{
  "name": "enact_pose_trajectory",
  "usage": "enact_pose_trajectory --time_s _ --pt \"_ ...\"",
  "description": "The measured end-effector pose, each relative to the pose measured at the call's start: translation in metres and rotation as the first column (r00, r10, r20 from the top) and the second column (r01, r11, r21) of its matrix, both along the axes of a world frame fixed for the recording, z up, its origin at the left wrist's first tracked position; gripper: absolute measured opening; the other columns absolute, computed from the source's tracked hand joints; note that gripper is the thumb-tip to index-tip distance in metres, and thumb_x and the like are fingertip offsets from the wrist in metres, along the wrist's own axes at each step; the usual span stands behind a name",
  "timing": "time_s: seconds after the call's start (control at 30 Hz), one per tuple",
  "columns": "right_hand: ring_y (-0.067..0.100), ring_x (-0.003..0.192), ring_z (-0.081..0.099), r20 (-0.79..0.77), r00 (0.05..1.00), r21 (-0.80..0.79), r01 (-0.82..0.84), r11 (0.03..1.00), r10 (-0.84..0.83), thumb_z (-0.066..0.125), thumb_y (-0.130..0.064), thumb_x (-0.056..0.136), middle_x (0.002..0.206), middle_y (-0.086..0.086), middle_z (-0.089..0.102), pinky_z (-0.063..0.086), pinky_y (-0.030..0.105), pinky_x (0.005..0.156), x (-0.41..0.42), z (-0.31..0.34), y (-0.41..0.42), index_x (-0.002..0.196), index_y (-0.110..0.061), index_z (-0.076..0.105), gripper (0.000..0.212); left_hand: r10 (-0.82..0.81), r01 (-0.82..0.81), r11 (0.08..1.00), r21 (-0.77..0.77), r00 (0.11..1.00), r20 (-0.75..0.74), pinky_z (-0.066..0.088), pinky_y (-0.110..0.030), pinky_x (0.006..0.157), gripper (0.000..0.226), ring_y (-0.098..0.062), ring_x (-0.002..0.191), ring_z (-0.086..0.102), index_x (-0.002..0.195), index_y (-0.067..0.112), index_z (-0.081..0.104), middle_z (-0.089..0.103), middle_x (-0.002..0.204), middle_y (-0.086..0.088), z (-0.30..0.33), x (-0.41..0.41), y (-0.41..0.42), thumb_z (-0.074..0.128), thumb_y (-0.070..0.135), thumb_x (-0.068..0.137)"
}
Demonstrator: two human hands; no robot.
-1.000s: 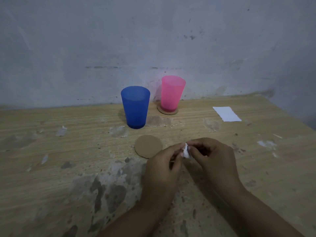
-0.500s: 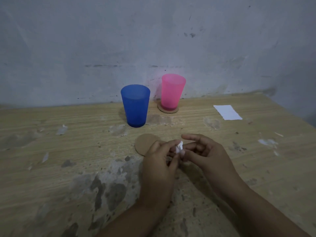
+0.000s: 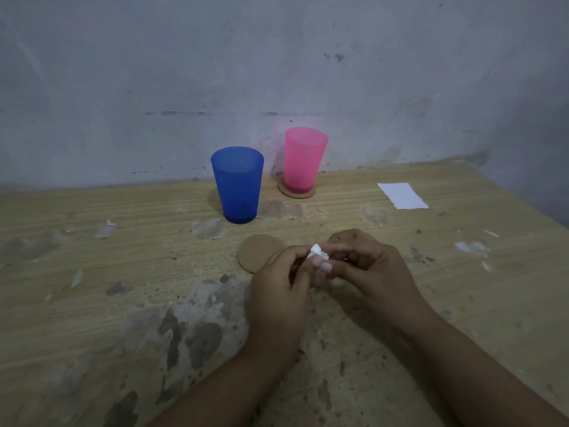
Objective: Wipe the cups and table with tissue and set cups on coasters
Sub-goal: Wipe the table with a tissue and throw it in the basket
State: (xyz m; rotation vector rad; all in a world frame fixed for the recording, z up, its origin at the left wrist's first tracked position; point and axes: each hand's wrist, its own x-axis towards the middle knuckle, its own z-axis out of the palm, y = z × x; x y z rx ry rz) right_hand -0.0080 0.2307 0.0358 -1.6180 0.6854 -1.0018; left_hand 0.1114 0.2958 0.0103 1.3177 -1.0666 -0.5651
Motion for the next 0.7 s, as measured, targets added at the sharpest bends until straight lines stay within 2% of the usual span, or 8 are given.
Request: enact_pose_trajectory --time_s 0.13,0.2,0.27,0.37,0.43,0.5,0.6,0.7 --pt "0.02 0.093 0.067 -0.041 0.999 -0.074 0.032 0.997 -0.036 0.075 -0.016 0.07 0.095 0.004 0.072 0.055 0.027 0.081 0.004 0.0 -0.007 0.089 -0.013 0.076 0.019 0.012 -0.012 1.0 0.003 0.998 -0.068 0.047 -0.013 0.057 0.017 -0.002 0.062 0.06 0.096 0.018 0.073 0.066 0.066 0.006 0.005 0.005 -0.004 0.057 0.02 0.091" --pt "0.017 0.089 0.069 0.023 0.999 0.032 0.029 0.999 -0.029 0.074 -0.01 0.073 0.093 0.004 0.074 0.055 0.024 0.078 0.009 -0.002 -0.002 0.089 -0.013 0.076 0.016 0.027 -0.025 0.999 0.021 0.995 -0.095 0.045 -0.011 0.057 0.019 0.001 0.062 0.06 0.099 0.014 0.073 0.066 0.066 0.01 0.009 0.005 -0.002 0.056 0.018 0.092" --pt "0.016 0.084 0.07 0.132 0.99 0.182 0.021 0.983 -0.045 0.073 -0.01 0.073 0.089 0.006 0.075 0.055 0.023 0.074 0.014 -0.004 0.008 0.089 -0.011 0.076 0.016 0.041 -0.037 0.999 0.039 0.993 -0.106 0.045 -0.011 0.061 0.022 0.002 0.066 0.058 0.099 0.013 0.073 0.065 0.072 0.01 0.013 0.001 0.004 0.054 0.024 0.093" --pt "0.02 0.082 0.07 0.272 0.957 0.297 0.02 0.955 -0.104 0.071 -0.012 0.071 0.086 0.008 0.075 0.057 0.027 0.076 0.011 -0.001 0.026 0.086 -0.008 0.074 0.016 0.058 -0.052 0.997 0.06 0.992 -0.111 0.048 -0.018 0.073 0.03 -0.003 0.08 0.06 0.099 0.016 0.073 0.065 0.088 0.002 0.023 -0.012 0.016 0.052 0.036 0.092" --pt "0.021 0.083 0.07 0.321 0.938 0.307 0.027 0.951 -0.13 0.069 -0.009 0.074 0.085 0.008 0.075 0.057 0.029 0.077 0.003 0.009 0.036 0.086 -0.005 0.073 0.013 0.06 -0.054 0.997 0.058 0.994 -0.092 0.045 -0.01 0.079 0.03 0.001 0.09 0.058 0.1 0.021 0.073 0.061 0.099 0.004 0.031 -0.024 0.023 0.051 0.04 0.092" --pt "0.021 0.081 0.07 0.363 0.921 0.302 0.028 0.953 -0.143 0.066 -0.003 0.078 0.083 0.009 0.075 0.057 0.028 0.074 -0.013 0.022 0.049 0.085 -0.004 0.072 0.01 0.049 -0.046 0.998 0.047 0.997 -0.063 0.038 0.0 0.078 0.024 0.002 0.1 0.055 0.1 0.029 0.069 0.056 0.108 0.009 0.042 -0.041 0.037 0.049 0.04 0.094" --pt "0.019 0.079 0.071 0.407 0.903 0.287 0.018 0.958 -0.139 0.063 0.0 0.079 0.083 0.008 0.075 0.057 0.026 0.07 -0.04 0.039 0.069 0.088 -0.003 0.069 0.011 0.027 -0.025 0.999 -0.037 0.998 0.062 0.038 -0.007 0.089 0.026 0.0 0.113 0.05 0.116 0.03 0.063 0.052 0.12 0.011 0.056 -0.069 0.058 0.047 0.034 0.097" --pt "0.021 0.079 0.071 0.435 0.889 0.297 0.011 0.955 -0.145 0.065 -0.005 0.073 0.085 0.008 0.075 0.058 0.027 0.072 -0.073 0.053 0.089 0.092 -0.003 0.067 0.019 0.022 0.006 0.997 -0.071 0.92 0.391 0.035 -0.025 0.106 0.041 -0.01 0.129 0.039 0.138 0.021 0.046 0.042 0.143 0.001 0.062 -0.099 0.075 0.046 0.024 0.097"
